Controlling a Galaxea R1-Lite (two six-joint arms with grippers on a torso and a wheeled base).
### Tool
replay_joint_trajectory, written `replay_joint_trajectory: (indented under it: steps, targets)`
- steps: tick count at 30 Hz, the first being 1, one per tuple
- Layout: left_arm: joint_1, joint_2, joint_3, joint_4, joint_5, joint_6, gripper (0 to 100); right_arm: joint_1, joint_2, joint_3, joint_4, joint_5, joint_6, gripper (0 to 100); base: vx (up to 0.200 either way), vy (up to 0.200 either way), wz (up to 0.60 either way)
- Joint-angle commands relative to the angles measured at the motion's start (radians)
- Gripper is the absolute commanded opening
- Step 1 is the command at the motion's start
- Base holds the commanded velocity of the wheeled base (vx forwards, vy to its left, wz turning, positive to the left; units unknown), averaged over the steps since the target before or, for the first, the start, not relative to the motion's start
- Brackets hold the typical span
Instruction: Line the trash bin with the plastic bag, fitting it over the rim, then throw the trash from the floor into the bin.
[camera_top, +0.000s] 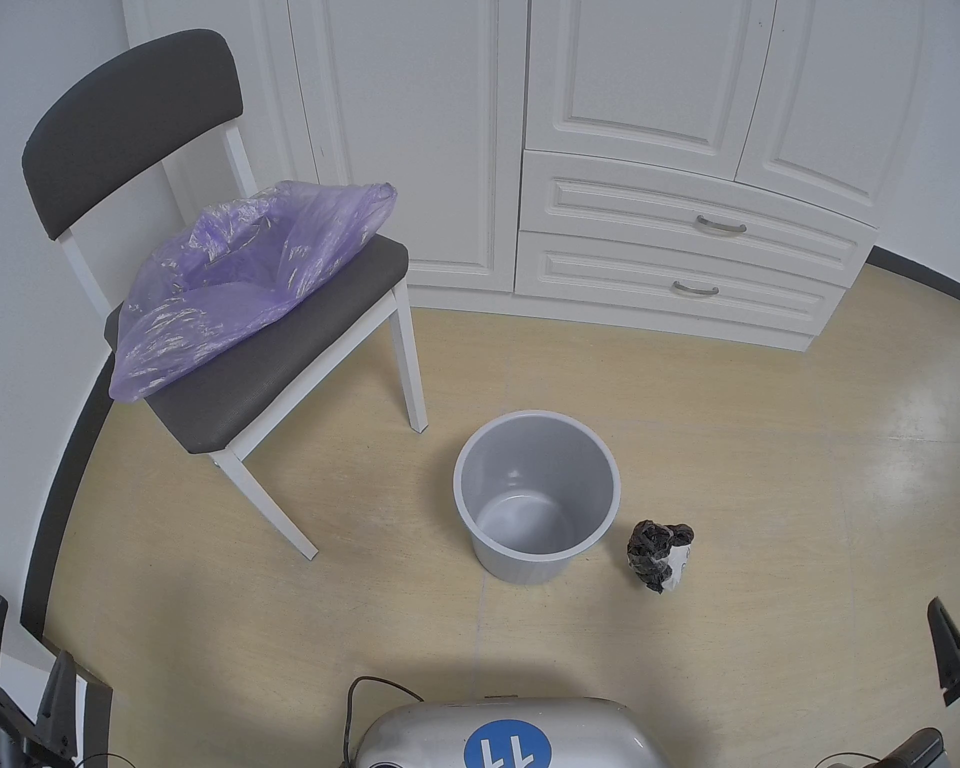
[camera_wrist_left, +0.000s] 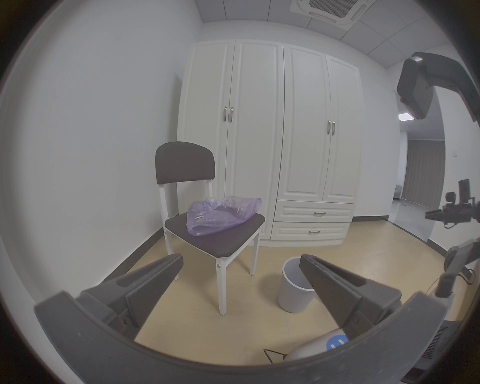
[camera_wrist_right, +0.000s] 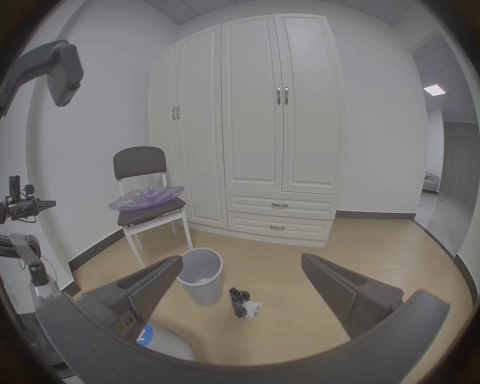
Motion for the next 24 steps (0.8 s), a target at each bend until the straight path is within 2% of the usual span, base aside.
replay_joint_trajectory:
  steps: [1,3,5,7,10,13,15,19,24]
  targets:
    - [-0.002,0.209,-0.088,0.019,-0.009,0.013,100,-0.003,0.240,-0.095,-0.096,0.010,0.002,100,0.000,0.000,0.00]
    - [0.005,0.353,-0.174,0.017,0.010,0.021,100,-0.003,0.328,-0.151,-0.161,0.009,0.003,100,0.000,0.000,0.00]
    - [0.005,0.390,-0.200,0.017,0.016,0.028,100,-0.003,0.351,-0.170,-0.174,0.009,0.003,100,0.000,0.000,0.00]
    - [0.007,0.494,-0.280,0.019,0.045,0.077,100,0.009,0.418,-0.238,-0.220,0.009,0.005,100,0.000,0.000,0.00]
    - [0.007,0.555,-0.306,0.019,0.074,0.159,100,0.015,0.490,-0.289,-0.259,0.009,0.028,100,0.000,0.000,0.00]
    - [0.007,0.609,-0.315,0.019,0.079,0.257,100,0.017,0.566,-0.315,-0.311,0.009,0.094,100,0.000,0.000,0.00]
    - [0.009,0.672,-0.333,0.017,0.108,0.320,100,0.035,0.636,-0.330,-0.374,0.007,0.126,100,0.000,0.000,0.00]
    - [0.009,0.813,-0.375,0.001,0.185,0.398,100,0.046,0.730,-0.332,-0.464,-0.028,0.152,100,0.000,0.000,0.00]
    - [0.015,0.940,-0.382,-0.079,0.231,0.475,100,0.095,0.747,-0.304,-0.480,-0.033,0.160,100,0.000,0.000,0.00]
